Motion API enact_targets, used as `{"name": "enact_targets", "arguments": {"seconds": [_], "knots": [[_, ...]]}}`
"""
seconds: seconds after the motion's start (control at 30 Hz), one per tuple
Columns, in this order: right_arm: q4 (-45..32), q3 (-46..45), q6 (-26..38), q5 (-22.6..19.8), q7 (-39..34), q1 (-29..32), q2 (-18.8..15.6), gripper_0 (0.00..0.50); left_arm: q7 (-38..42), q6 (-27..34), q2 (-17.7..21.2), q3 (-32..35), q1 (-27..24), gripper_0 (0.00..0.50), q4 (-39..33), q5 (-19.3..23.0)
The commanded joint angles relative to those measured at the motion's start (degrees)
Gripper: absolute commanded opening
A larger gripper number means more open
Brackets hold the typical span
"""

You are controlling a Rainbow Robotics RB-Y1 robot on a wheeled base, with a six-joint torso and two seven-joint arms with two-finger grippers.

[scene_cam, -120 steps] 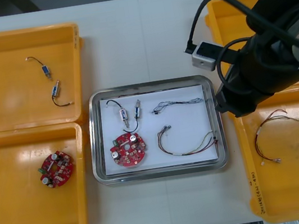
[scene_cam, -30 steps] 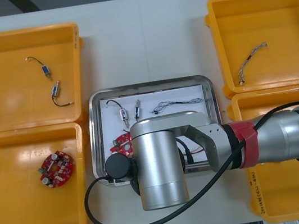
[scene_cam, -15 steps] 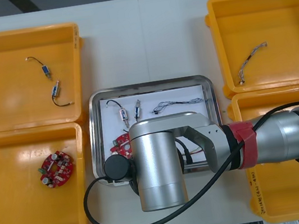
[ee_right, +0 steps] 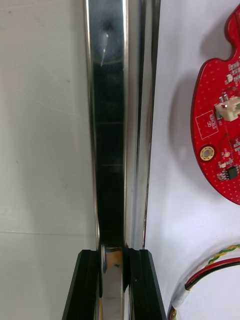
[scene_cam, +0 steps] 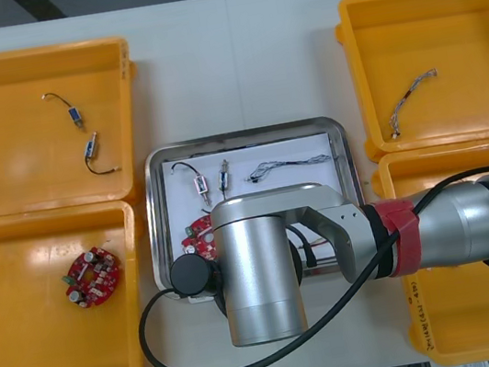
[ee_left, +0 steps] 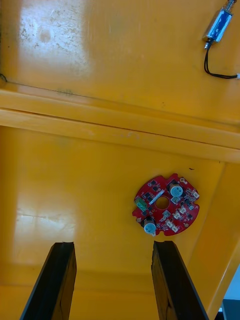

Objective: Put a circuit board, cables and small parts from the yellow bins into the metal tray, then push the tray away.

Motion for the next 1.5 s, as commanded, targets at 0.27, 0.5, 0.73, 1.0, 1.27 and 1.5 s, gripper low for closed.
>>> {"name": "enact_targets", "arguments": {"seconds": [0.27,0.5,0.73,1.0,1.27,1.5], "knots": [[-0.24,0.88,-0.83,1.22,0.79,-3.45,0.75,0.000,-3.41,-0.62,2.45,1.79,1.16,0.442,-0.20,-0.53],[-0.24,0.79,-0.83,1.22,1.14,-5.65,0.57,0.000,-3.41,-0.62,2.45,1.79,1.16,0.444,-0.20,-0.53],[0.38,0.08,-0.92,1.13,1.67,-6.97,-0.22,0.000,-3.41,-0.62,2.45,1.79,1.16,0.442,-0.20,-0.53],[3.54,-0.97,-1.10,1.22,2.81,-8.73,-0.22,0.000,-3.41,-0.62,2.45,1.79,1.16,0.442,-0.20,-0.53],[5.56,-0.97,-1.27,1.13,3.43,-11.63,-0.13,0.000,-3.41,-0.62,2.45,1.79,1.16,0.442,-0.20,-0.53],[7.41,-0.97,-2.06,0.34,3.87,-14.35,-0.22,0.000,-3.41,-0.62,2.45,1.79,1.16,0.442,-0.20,-0.53]]}}
